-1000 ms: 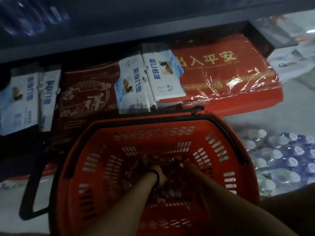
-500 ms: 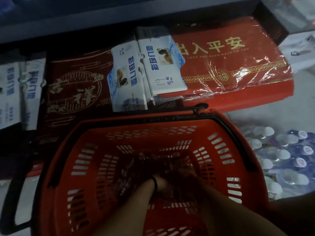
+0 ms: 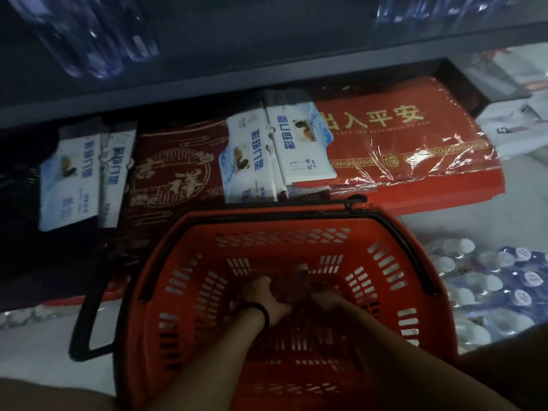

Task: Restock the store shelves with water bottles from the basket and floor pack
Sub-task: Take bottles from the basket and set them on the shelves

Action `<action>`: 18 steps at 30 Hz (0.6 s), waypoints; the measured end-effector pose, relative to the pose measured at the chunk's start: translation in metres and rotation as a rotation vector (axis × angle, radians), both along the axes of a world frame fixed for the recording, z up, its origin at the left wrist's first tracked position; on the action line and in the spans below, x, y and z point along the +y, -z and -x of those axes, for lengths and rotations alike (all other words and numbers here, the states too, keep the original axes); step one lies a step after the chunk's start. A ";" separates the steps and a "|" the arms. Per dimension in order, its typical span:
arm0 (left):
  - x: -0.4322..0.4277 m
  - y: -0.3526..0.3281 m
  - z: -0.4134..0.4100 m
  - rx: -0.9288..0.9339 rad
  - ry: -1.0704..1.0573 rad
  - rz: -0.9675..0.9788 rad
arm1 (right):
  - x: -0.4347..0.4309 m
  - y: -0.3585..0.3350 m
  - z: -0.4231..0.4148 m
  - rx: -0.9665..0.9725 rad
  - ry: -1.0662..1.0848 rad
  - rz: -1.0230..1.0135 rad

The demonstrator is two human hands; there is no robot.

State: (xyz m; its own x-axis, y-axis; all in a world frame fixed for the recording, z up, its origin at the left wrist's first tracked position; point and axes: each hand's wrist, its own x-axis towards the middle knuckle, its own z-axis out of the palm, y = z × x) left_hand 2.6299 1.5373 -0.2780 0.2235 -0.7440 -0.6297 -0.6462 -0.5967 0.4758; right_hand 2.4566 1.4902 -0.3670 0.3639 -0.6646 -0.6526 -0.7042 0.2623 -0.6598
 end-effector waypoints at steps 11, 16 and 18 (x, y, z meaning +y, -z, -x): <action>0.022 -0.121 -0.071 0.093 -0.112 0.522 | 0.001 -0.118 -0.007 -0.504 0.313 0.033; 0.023 -0.178 -0.083 0.564 -0.430 0.611 | 0.009 -0.194 -0.031 -0.651 0.331 0.171; 0.020 -0.198 -0.087 0.754 -0.503 0.628 | 0.007 -0.217 -0.038 -0.692 0.330 0.154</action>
